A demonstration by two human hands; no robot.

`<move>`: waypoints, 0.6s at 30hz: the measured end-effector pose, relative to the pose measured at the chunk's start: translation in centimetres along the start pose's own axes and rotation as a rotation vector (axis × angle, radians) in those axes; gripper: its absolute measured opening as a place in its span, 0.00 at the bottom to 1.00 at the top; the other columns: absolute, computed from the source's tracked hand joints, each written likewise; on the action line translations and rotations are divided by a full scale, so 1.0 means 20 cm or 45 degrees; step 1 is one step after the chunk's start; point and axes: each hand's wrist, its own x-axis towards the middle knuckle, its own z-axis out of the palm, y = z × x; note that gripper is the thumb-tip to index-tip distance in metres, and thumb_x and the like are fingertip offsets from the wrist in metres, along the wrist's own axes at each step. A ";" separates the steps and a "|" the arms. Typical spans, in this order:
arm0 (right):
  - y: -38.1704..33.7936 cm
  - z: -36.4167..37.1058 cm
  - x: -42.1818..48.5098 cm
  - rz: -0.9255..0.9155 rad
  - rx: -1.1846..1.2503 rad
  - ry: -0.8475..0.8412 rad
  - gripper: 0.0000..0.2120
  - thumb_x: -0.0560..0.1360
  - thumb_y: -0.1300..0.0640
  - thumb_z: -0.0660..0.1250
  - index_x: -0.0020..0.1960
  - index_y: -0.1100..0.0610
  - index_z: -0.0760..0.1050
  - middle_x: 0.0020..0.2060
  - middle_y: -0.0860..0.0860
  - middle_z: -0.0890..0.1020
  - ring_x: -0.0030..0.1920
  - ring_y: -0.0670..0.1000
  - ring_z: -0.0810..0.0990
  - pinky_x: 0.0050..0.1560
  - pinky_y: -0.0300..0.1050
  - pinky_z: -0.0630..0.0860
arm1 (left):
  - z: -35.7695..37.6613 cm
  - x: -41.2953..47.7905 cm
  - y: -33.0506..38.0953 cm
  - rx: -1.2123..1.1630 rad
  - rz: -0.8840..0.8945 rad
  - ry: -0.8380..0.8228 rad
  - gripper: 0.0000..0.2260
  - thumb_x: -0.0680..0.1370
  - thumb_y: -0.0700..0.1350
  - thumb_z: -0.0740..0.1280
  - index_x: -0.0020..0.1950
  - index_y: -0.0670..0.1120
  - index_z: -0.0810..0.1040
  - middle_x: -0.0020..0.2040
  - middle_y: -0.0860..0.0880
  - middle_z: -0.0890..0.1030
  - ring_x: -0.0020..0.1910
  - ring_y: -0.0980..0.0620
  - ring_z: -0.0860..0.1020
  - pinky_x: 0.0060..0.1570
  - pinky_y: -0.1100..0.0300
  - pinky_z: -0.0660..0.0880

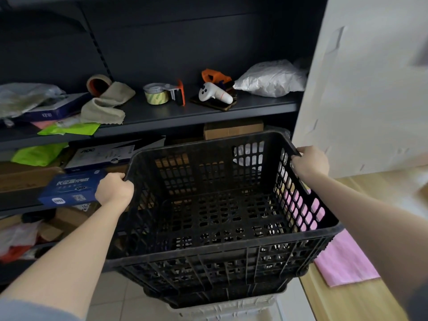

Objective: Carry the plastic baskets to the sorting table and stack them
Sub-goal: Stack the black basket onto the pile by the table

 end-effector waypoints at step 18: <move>-0.04 0.00 -0.04 -0.129 -0.395 -0.064 0.15 0.76 0.57 0.59 0.61 0.61 0.69 0.52 0.62 0.78 0.53 0.62 0.77 0.48 0.51 0.71 | 0.04 -0.07 0.02 0.211 0.149 0.064 0.22 0.76 0.44 0.64 0.70 0.44 0.69 0.63 0.37 0.73 0.63 0.36 0.70 0.59 0.43 0.67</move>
